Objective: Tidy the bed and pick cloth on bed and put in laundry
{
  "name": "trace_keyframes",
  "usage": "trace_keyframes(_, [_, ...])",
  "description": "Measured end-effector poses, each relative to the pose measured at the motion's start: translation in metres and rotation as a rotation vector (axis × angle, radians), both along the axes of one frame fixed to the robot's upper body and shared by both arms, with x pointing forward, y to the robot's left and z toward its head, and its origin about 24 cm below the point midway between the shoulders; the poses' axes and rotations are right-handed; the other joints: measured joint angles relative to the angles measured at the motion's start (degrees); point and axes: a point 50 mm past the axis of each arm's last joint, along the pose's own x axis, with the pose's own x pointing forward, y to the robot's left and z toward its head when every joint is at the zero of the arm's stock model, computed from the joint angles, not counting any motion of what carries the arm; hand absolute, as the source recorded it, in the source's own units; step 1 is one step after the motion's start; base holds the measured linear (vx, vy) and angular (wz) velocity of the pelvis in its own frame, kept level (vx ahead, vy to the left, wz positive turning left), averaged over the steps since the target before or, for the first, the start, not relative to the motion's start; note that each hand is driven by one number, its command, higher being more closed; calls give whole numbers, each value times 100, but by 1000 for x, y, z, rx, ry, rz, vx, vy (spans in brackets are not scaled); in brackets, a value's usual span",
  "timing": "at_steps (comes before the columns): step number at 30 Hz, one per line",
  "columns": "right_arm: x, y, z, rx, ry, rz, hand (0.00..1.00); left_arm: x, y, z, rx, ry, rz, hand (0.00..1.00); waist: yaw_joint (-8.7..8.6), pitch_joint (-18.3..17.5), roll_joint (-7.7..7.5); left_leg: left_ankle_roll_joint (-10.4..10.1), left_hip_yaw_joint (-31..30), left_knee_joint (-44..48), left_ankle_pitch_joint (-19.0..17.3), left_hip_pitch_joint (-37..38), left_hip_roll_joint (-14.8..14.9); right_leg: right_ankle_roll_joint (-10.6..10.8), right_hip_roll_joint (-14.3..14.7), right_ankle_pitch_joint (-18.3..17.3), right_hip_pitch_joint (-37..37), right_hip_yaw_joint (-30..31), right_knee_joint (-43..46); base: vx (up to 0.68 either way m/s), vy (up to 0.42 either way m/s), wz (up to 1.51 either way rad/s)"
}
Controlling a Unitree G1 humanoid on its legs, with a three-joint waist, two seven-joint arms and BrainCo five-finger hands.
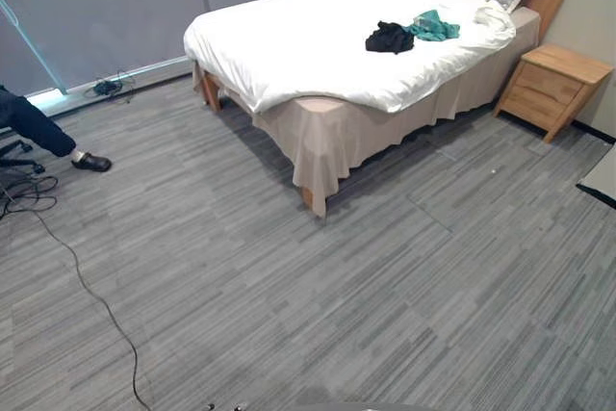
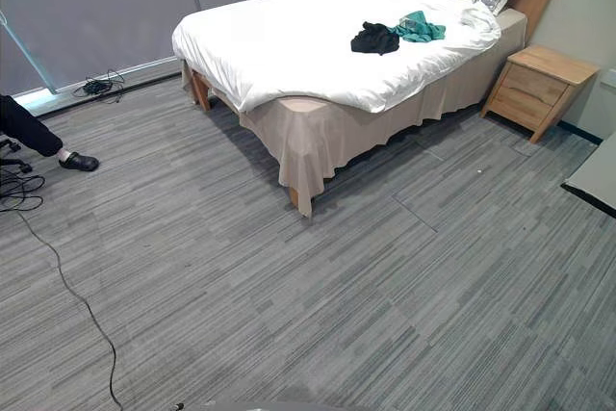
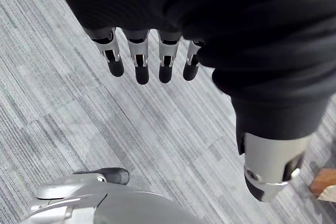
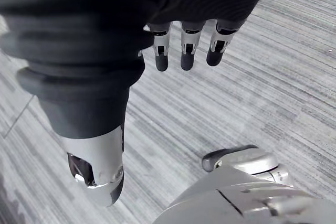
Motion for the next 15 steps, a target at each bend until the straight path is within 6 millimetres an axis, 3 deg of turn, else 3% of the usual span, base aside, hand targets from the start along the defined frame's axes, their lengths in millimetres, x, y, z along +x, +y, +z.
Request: trace_keyframes(15, [13,4,1,9,-33,-10,0,5,1,1,4,-10,-6,0,6,172,-63,-16,74,-121,10,69,77,-10,77,113,98,17,-267,-4,-2,-1])
